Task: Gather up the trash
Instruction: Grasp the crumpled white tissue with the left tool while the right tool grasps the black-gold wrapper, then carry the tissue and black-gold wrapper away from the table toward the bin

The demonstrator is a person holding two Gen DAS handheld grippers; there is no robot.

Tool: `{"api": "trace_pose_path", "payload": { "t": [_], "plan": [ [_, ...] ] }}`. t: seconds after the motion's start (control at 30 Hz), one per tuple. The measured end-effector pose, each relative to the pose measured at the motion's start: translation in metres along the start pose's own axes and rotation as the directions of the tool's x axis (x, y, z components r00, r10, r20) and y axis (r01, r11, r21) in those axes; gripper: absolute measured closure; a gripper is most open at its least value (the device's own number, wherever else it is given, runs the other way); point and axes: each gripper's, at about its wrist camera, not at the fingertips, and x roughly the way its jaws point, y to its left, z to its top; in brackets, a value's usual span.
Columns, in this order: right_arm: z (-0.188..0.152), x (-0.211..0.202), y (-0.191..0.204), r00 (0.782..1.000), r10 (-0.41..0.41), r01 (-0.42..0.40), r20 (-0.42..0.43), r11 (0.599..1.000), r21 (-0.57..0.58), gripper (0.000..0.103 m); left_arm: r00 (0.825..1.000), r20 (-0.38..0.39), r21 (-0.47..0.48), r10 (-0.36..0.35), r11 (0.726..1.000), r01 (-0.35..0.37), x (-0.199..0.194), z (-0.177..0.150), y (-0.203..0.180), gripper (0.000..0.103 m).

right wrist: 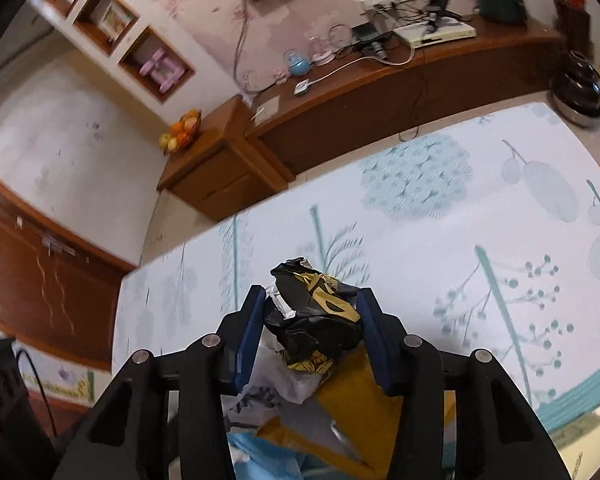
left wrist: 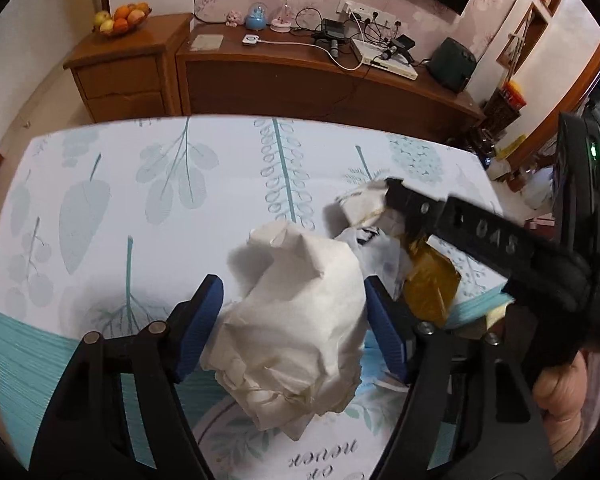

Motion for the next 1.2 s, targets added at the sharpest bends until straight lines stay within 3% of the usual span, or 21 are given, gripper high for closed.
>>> {"api": "trace_pose_path", "payload": {
  "t": [0.23, 0.47, 0.57, 0.8, 1.0, 1.2],
  "plan": [
    [-0.048, -0.022, 0.017, 0.999, -0.002, 0.0, -0.033, 0.998, -0.065, 0.058, 0.999, -0.016, -0.033, -0.031, 0.999, 0.03, -0.024, -0.034, 0.018, 0.044],
    [-0.107, -0.076, 0.049, 0.998, 0.002, -0.011, -0.061, 0.99, -0.141, 0.059, 0.997, -0.015, -0.017, -0.075, 0.997, 0.075, -0.09, -0.077, 0.025, 0.045],
    [-0.133, -0.117, 0.062, 0.999, -0.014, 0.007, -0.037, 0.982, -0.187, 0.059, 0.997, -0.003, 0.019, -0.082, 0.996, 0.082, -0.13, -0.097, 0.022, 0.045],
    [-0.19, -0.218, 0.091, 0.991, -0.068, 0.093, 0.118, 0.972, -0.218, 0.059, 0.993, 0.062, 0.094, -0.102, 0.991, 0.096, -0.223, -0.137, 0.011, 0.045],
    [-0.249, -0.301, 0.112, 0.987, -0.049, 0.082, 0.151, 0.972, -0.221, 0.059, 0.991, 0.038, 0.158, -0.129, 0.98, 0.122, -0.289, -0.19, 0.001, 0.045],
    [-0.33, -0.394, 0.13, 0.985, -0.033, 0.072, 0.169, 0.971, -0.23, 0.059, 0.989, 0.023, 0.239, -0.143, 0.962, 0.133, -0.343, -0.256, -0.012, 0.045]
  ]
}}
